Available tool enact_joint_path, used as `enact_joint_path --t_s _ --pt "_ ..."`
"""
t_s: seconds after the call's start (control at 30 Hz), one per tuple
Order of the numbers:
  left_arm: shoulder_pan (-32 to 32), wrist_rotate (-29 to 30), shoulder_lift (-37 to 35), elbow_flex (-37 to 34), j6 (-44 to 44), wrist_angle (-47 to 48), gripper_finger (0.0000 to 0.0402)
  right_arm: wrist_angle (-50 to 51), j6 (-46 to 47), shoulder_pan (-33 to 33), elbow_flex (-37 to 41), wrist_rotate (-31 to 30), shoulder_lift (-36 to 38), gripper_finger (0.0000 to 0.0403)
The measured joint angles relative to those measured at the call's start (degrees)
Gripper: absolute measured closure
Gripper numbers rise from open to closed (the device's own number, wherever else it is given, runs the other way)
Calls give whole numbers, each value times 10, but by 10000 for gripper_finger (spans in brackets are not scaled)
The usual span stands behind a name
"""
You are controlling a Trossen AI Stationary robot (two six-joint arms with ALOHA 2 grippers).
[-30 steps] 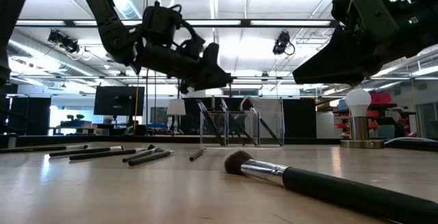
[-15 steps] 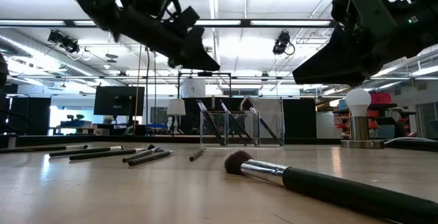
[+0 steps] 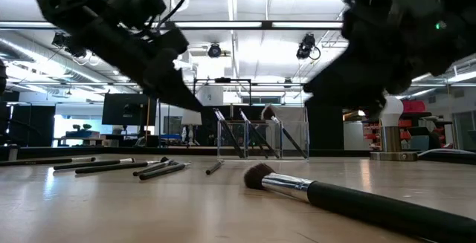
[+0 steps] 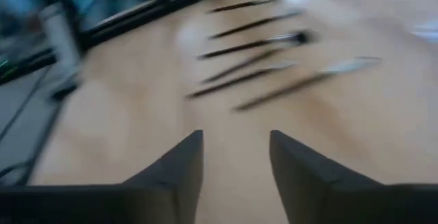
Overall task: Put items in baskets/containers
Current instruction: Put the black powder brush into the transparent organizer
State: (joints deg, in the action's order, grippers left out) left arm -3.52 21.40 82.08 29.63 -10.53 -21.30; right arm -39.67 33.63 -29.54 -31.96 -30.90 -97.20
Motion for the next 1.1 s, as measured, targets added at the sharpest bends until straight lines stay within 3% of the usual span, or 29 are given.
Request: enact_joint_path --t_s 0.13,0.3,0.4,0.73,0.9,1.1 --pt "-40 0 0 -25 -23 -76 365 83 -40 0 -102 69 -56 182" --pt "-77 10 0 -43 -23 -155 365 314 -12 -1 -232 75 -110 140" --pt "-91 15 0 -43 -23 -157 365 383 28 -5 -288 78 -142 136" --pt "-150 15 0 -43 -22 -151 365 581 138 -50 -432 80 -214 173" --pt "-177 15 0 -43 -17 -147 365 556 178 -67 -446 78 -239 198" --pt "-192 15 0 -43 -15 -145 365 554 184 -86 -449 11 -275 240"
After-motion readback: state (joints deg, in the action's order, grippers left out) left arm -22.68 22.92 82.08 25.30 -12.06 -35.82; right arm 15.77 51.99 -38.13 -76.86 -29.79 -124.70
